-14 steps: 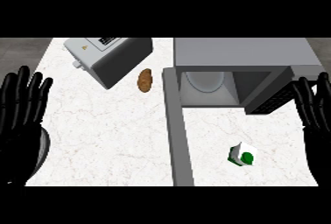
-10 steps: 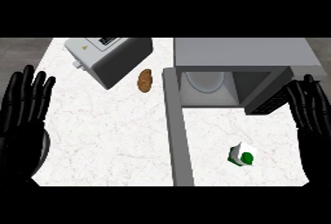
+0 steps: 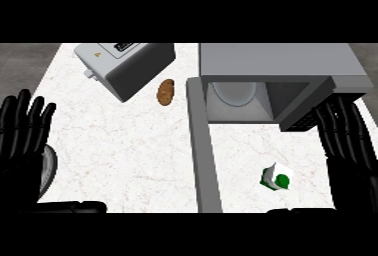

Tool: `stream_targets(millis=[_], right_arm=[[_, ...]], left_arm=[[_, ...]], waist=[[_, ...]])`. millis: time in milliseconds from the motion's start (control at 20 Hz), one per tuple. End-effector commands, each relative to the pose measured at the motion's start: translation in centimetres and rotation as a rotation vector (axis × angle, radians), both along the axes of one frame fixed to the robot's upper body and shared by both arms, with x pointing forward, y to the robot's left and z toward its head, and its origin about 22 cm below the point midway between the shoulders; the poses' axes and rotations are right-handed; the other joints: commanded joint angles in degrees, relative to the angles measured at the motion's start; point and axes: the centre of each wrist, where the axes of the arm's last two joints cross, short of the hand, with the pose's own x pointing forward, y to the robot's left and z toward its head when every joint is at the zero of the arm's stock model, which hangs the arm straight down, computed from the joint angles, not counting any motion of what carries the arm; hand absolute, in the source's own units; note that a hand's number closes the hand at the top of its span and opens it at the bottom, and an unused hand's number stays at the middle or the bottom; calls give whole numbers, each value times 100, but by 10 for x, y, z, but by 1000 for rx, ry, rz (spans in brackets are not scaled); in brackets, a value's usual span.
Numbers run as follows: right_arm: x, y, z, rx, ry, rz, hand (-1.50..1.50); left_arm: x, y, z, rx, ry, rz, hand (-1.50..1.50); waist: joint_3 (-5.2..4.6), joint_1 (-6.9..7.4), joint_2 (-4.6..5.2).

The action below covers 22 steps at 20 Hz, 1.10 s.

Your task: Pick up the milk, place it into the microwave and close the microwave

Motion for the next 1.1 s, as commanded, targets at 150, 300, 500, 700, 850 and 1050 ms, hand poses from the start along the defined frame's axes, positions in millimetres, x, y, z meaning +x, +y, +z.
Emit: stream_targets(millis=[150,300,500,700,850,1050], right_arm=[[7,-3,-14,12,55,-33,-150],[16,-1,-32,-36,84,-43,-150],[18,-27,-45,-52,122,-54,-150],[-3,-12,-84,-41,165,-66,-150],[-19,-25,-114,-73,195,-111,-150],[-14,-68,-134,-57,197,-133,-150]], left_arm=[[-18,-9,-5,-29,18,19,-150],[-32,-6,-7,-25,29,-9,-150],[-44,-12,-1,-16,20,-4,-150],[-59,-14,7,-4,16,7,-150],[-68,-20,6,-18,25,-18,-150],[-55,-6,-4,-14,25,-9,-150]], waist=[[0,0,3],[0,13,3],[1,15,4],[1,11,-1],[2,9,-4],[1,8,7]])
